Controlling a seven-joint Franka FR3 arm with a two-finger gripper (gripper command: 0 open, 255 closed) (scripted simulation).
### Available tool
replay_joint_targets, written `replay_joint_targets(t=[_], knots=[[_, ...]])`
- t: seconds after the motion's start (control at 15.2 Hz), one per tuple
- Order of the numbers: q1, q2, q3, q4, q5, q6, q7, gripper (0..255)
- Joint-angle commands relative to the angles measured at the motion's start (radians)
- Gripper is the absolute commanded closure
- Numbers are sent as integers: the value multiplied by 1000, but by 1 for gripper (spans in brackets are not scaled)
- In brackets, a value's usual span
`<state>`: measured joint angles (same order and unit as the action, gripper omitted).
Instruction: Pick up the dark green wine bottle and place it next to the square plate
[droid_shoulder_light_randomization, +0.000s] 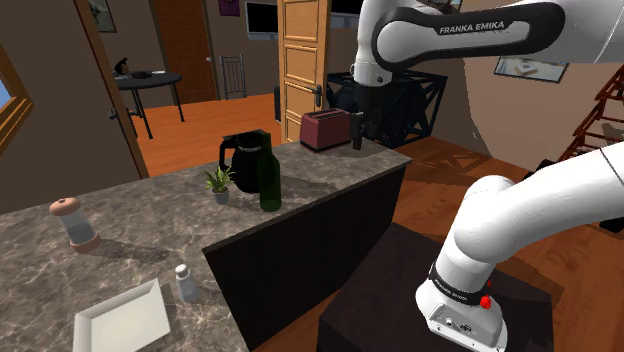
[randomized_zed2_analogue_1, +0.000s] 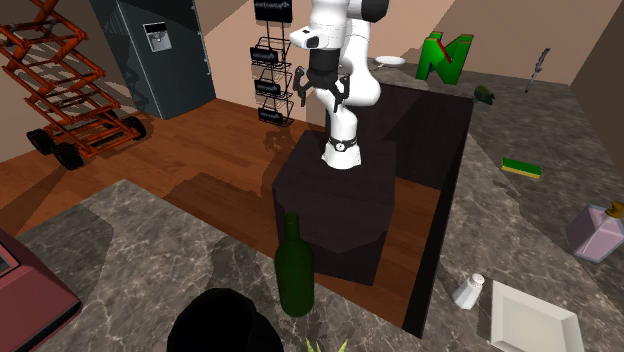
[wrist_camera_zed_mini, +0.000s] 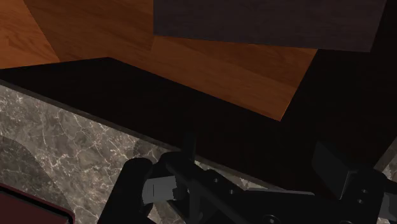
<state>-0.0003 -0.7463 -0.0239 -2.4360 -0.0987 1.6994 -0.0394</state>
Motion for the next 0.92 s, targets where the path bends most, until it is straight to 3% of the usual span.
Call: replay_joint_targets(t=[0.0,0.4,0.86], knots=[[0,0,0,0,0,0,0,0],[5,260,12,163,27,83,47,0],[8,553,20,409,53,116,89,0]])
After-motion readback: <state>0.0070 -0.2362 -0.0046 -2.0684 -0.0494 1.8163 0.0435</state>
